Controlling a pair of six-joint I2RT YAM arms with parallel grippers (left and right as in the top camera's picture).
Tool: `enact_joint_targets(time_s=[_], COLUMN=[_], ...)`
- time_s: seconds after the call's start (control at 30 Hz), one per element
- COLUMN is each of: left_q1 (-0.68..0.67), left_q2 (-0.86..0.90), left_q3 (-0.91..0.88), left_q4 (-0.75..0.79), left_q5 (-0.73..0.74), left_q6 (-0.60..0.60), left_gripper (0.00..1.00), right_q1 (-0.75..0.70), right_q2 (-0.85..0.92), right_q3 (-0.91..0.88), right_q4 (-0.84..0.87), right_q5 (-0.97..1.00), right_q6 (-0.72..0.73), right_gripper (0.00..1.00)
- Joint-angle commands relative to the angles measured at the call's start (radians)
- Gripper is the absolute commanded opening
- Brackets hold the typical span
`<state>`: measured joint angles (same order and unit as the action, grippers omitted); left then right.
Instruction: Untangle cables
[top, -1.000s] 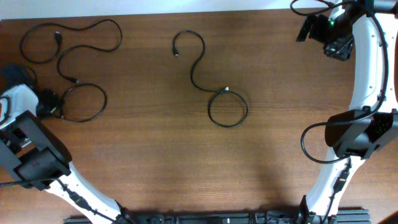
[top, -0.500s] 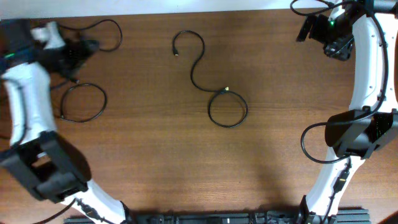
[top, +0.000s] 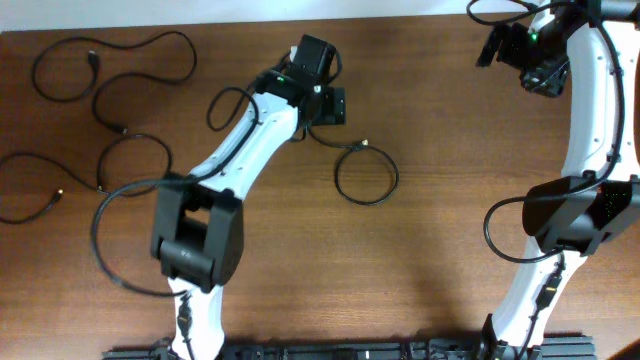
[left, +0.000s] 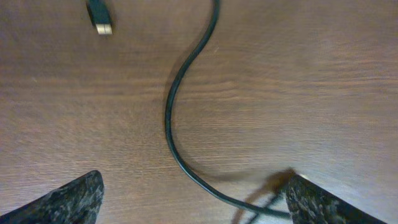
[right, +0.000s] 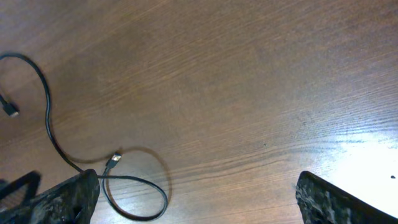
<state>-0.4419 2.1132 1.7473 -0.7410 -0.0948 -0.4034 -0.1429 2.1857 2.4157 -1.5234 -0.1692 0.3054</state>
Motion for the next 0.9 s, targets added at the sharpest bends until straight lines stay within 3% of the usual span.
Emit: enact_joint_targets(time_s=[0.0,0.07,0.3,0.37,0.5,0.7,0.87], left_q1=[-0.003,-0.003,-0.002,-0.002,-0.002,0.018,0.080], left_q2=[0.087,0.122,0.216,0.216,0.217,0.117,-0.198], left_q3=[0.005,0.005,0.005,0.005,0.005,0.064,0.075], left_q4=[0.008,0.016,0.041,0.041,0.022,-0.066,-0.069], left_q5=[-0.061,-0.060,-0.060,-0.061,-0.078,-0.090,-0.089], left_q6=[-0.040,-0.041,-0.041,-0.041,-0.041,-0.041,-0.041], left_gripper=[0.87,0.84,0.52,0.38,0.00,0.00,0.00], right_q1=[-0.002,-0.002,-0.002,-0.002,-0.002,-0.002,-0.002], right_q2=[0.000,0.000,0.000,0.000,0.000,0.000,0.000], right_q3=[-0.003,-0.003,-0.003,-0.003,-0.003,-0.003,-0.003], right_q4=[-0.001,-0.001,-0.001,-0.001,-0.001,-0.001,-0.001], right_q5=[0.013,0.013,0.013,0.013,0.013,0.013,0.013], right_q6=[-0.010,-0.010,-0.010,-0.010,-0.010,-0.010,-0.010], right_gripper=[0.98,0.98,0.98,0.98,0.98,0.98,0.98])
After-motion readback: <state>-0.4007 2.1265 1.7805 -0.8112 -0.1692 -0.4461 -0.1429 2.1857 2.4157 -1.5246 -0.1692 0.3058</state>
